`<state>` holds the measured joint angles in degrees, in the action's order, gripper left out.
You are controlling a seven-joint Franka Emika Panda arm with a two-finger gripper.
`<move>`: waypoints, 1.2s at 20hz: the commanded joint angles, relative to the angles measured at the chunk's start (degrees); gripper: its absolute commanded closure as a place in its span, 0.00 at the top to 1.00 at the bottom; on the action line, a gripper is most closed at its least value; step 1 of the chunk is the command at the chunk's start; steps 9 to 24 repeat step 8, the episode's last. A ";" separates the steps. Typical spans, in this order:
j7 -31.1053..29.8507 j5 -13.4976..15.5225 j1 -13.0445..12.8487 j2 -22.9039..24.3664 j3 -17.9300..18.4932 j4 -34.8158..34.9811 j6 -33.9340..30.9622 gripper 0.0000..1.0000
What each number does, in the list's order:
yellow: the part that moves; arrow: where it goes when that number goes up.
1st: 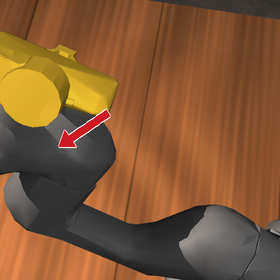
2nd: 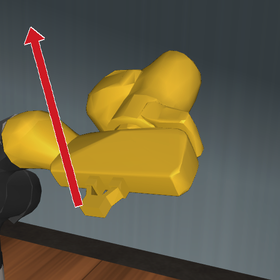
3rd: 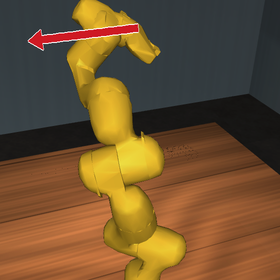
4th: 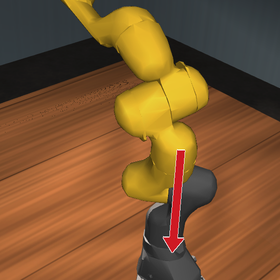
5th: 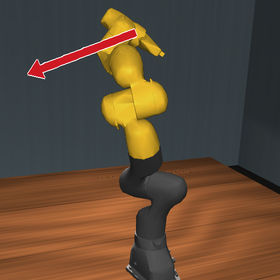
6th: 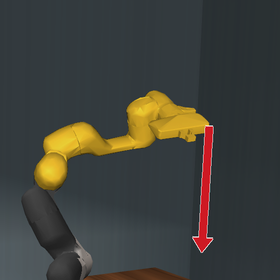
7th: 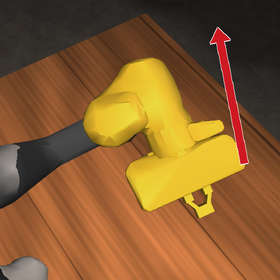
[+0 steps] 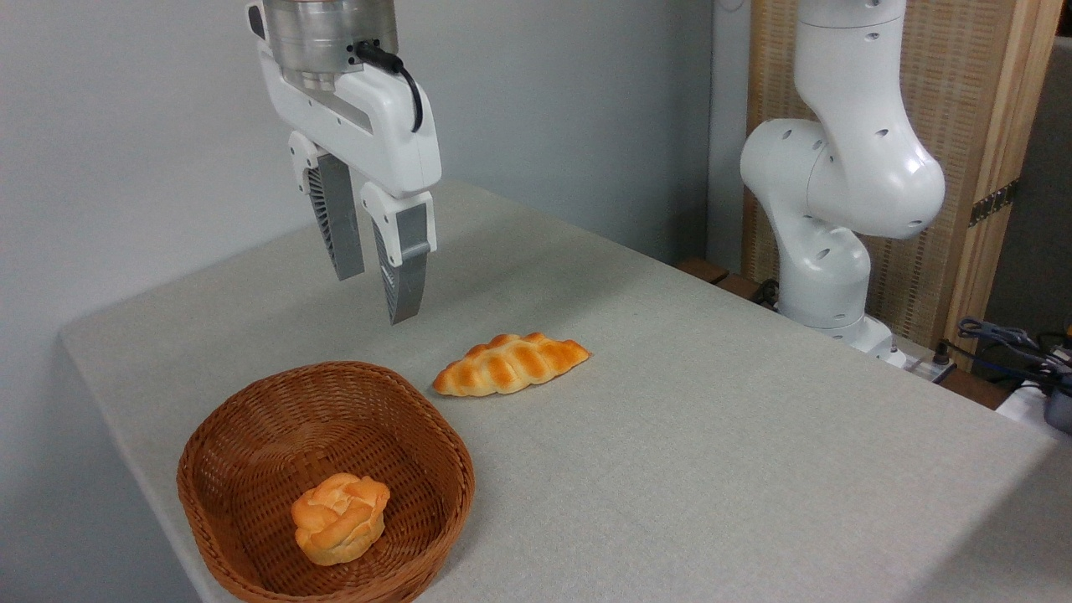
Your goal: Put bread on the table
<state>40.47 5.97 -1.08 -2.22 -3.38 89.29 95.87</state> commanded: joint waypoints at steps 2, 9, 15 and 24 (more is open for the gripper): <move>-0.57 -0.96 -0.42 -0.68 0.31 -1.49 -2.44 1.00; -0.31 -3.25 -0.42 -0.68 0.22 -1.58 -3.23 1.00; -0.31 -3.25 -0.42 -0.68 0.22 -1.58 -3.23 1.00; -0.31 -3.25 -0.42 -0.68 0.22 -1.58 -3.23 1.00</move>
